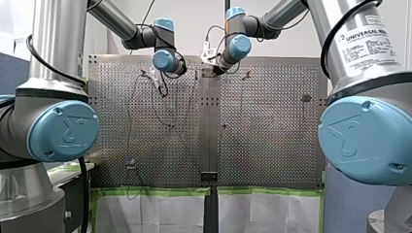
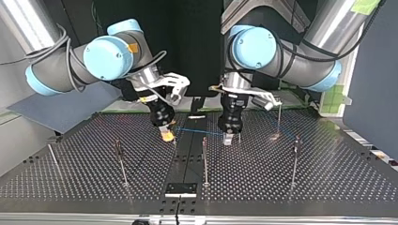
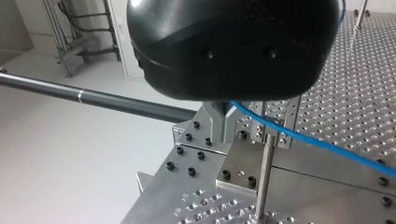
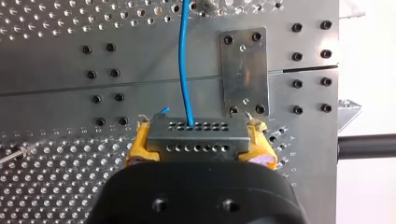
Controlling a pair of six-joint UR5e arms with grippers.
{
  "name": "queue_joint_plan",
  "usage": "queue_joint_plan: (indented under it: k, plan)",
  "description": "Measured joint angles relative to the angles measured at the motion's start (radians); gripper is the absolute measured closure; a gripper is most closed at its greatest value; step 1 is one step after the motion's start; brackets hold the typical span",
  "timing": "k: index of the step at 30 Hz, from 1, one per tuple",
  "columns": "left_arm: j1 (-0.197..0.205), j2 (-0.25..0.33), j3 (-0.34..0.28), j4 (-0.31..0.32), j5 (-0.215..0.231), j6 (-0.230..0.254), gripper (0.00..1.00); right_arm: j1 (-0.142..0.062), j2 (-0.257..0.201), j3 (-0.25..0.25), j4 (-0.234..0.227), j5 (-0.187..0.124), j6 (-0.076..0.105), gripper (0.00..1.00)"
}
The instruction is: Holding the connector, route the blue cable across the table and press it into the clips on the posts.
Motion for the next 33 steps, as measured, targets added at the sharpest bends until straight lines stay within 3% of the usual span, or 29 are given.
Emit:
queue_joint_plan:
  k: [6, 16, 22, 33]
  plan:
    - [0.002, -0.047, 0.014, -0.014, 0.014, 0.004, 1.0, -0.015, 0.009, 0.0, -0.001, -0.014, 0.013, 1.0]
    - [0.018, -0.096, 0.022, 0.003, 0.012, 0.007, 1.0, -0.051, 0.013, -0.001, -0.004, -0.077, 0.041, 1.0]
    - [0.026, -0.096, 0.03, 0.012, 0.03, 0.004, 1.0, -0.069, 0.018, -0.006, -0.007, -0.107, 0.043, 1.0]
    - [0.049, -0.098, 0.054, 0.029, 0.062, -0.016, 1.0, -0.083, 0.039, -0.034, -0.008, -0.129, 0.045, 1.0]
